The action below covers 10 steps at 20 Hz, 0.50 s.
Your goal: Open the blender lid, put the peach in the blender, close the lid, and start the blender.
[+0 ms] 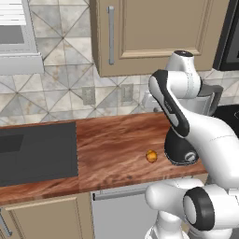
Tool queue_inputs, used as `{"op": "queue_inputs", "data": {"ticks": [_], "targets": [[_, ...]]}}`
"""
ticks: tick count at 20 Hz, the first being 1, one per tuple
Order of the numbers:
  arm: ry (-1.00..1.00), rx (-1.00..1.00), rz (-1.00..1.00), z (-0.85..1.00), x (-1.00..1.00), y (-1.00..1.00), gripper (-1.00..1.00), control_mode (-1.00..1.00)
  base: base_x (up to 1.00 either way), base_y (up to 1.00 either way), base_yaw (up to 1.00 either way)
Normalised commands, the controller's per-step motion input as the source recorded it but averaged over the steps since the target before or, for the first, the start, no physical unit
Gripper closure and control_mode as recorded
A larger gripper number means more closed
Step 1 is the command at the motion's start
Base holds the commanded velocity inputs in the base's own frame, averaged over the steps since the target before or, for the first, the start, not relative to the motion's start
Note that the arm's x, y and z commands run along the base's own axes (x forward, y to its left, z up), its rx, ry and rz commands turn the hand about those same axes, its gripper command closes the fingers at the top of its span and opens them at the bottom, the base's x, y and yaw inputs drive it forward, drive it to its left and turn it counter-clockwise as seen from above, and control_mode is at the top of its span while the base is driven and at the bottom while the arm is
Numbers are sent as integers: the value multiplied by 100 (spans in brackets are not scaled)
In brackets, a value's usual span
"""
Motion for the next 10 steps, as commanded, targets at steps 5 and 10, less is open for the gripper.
{"op": "queue_inputs", "data": {"ticks": [5, 10], "targets": [[0, 0, 0, 0, -1, 0, -100, -100, 0, 0, 0], [-19, 0, -8, 26, -11, -37, -100, -100, 0, 0, 0]]}}
